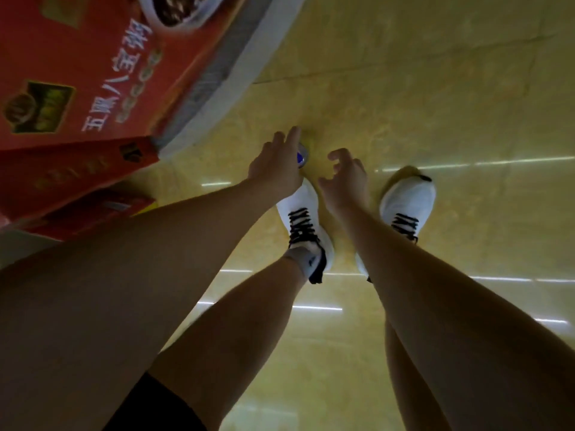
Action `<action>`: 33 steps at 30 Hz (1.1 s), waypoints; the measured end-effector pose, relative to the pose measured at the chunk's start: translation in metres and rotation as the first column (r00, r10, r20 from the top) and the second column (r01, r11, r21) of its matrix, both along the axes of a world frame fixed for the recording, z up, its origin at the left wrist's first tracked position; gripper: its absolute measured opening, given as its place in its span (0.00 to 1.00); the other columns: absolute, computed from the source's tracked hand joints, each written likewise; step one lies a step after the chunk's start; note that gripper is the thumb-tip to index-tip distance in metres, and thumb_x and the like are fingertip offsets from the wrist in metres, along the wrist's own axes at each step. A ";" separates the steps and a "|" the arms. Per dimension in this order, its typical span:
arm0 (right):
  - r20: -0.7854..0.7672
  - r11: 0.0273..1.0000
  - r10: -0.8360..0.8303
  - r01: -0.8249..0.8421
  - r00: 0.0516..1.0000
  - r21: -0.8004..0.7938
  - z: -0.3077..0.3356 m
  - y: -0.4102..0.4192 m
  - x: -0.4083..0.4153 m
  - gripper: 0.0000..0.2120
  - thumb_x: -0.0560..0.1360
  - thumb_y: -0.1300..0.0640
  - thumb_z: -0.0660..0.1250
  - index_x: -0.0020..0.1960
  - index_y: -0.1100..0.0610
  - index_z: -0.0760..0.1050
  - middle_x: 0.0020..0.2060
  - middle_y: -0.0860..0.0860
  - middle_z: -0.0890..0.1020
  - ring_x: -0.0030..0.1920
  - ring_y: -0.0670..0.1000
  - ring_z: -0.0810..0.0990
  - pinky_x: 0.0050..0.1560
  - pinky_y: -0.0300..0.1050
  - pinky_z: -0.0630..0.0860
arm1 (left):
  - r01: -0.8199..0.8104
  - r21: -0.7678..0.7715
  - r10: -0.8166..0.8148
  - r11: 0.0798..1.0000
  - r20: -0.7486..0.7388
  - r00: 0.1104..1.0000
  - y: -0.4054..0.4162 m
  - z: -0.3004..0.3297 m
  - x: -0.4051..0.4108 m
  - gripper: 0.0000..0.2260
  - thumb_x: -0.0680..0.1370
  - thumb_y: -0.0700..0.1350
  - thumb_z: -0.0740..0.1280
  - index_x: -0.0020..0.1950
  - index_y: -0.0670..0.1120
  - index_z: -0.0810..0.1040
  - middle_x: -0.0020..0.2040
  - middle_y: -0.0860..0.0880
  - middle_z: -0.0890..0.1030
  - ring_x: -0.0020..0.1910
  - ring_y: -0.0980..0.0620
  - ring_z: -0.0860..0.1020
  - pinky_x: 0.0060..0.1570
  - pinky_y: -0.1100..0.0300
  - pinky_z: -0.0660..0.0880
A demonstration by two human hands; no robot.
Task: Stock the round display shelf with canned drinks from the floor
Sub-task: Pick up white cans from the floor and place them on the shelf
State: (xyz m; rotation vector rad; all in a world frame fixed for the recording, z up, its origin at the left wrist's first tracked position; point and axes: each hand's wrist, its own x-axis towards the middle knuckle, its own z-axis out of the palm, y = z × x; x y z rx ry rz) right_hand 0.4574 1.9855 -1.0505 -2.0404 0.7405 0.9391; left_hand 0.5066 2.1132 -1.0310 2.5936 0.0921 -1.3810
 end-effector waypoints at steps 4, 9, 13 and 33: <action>-0.039 1.000 0.007 -0.008 0.999 -0.029 -0.022 0.006 -0.019 0.21 0.74 0.65 0.67 0.65 0.52 0.71 0.60 0.55 0.74 0.48 0.52 0.74 0.41 0.40 0.67 | -0.014 -0.050 0.010 0.999 -0.070 0.997 -0.003 -0.030 0.007 0.33 0.74 0.38 0.71 0.75 0.47 0.59 0.66 0.39 0.68 0.59 0.36 0.74 0.49 0.47 0.75; -0.059 0.999 0.041 -0.042 0.997 -0.020 0.006 0.004 -0.030 0.22 0.74 0.64 0.65 0.65 0.51 0.70 0.61 0.55 0.73 0.45 0.50 0.72 0.38 0.41 0.66 | -0.121 -0.117 0.115 0.986 -0.058 0.992 0.005 -0.004 0.005 0.31 0.72 0.36 0.73 0.71 0.44 0.64 0.58 0.38 0.74 0.51 0.39 0.76 0.43 0.45 0.75; -0.046 0.994 0.102 -0.103 0.994 -0.038 0.059 -0.007 -0.017 0.21 0.74 0.63 0.66 0.65 0.49 0.70 0.61 0.54 0.72 0.46 0.53 0.74 0.40 0.43 0.68 | -0.173 -0.160 0.163 0.972 -0.076 0.984 0.011 0.052 -0.001 0.29 0.70 0.37 0.76 0.68 0.44 0.68 0.59 0.39 0.76 0.53 0.38 0.77 0.46 0.44 0.77; 0.364 0.856 0.483 -0.517 0.796 -0.006 0.457 -0.080 0.063 0.27 0.70 0.60 0.72 0.67 0.50 0.70 0.61 0.55 0.72 0.55 0.57 0.78 0.50 0.50 0.77 | -0.198 -0.280 0.253 0.939 0.178 0.951 -0.040 0.458 0.038 0.25 0.72 0.37 0.72 0.67 0.48 0.72 0.55 0.48 0.78 0.47 0.48 0.76 0.43 0.55 0.72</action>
